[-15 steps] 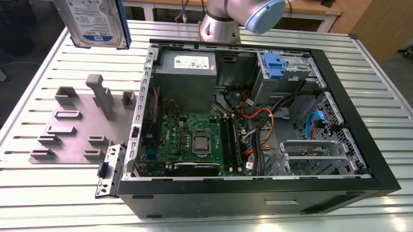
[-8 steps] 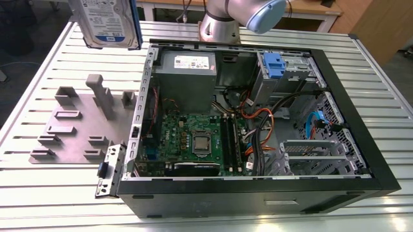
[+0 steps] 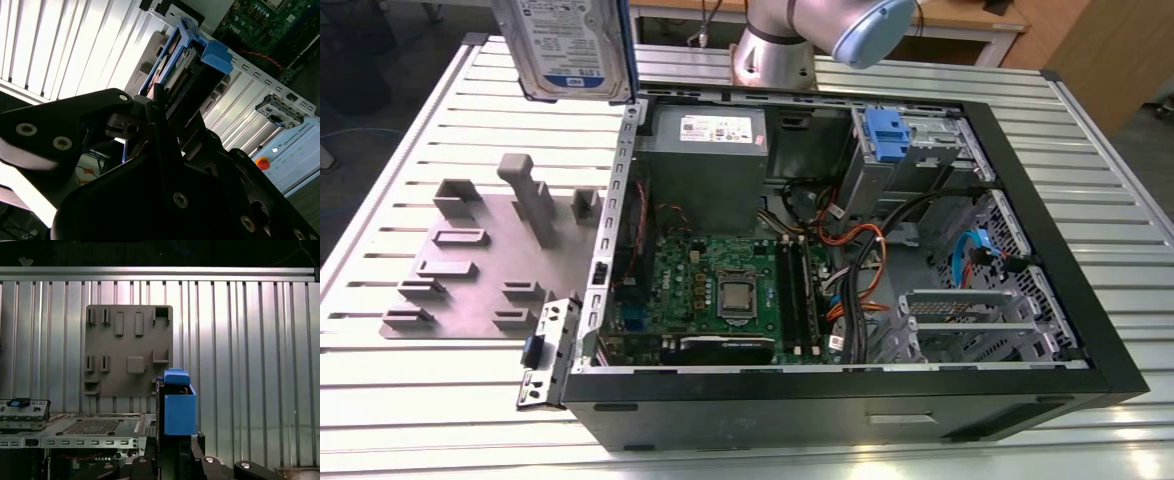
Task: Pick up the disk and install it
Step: 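Pick up the disk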
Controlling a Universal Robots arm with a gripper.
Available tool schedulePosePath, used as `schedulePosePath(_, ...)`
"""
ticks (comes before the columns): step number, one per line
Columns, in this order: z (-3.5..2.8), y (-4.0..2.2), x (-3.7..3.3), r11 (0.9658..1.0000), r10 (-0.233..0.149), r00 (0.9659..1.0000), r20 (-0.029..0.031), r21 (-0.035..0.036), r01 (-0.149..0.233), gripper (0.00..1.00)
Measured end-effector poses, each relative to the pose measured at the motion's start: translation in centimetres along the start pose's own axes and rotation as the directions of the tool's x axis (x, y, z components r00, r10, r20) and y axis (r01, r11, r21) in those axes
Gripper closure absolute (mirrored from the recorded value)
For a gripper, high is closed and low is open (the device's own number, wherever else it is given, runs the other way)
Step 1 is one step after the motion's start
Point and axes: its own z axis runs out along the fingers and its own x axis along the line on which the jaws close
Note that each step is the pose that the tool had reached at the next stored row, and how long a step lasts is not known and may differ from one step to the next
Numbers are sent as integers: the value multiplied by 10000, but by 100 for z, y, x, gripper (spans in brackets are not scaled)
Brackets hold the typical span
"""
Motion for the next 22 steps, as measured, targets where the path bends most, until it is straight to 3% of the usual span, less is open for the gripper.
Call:
schedulePosePath(15,-14,-367,-8,10000,0,10000,0,0,0,65)
schedulePosePath(22,-14,-392,-9,10000,0,10000,0,0,0,65)
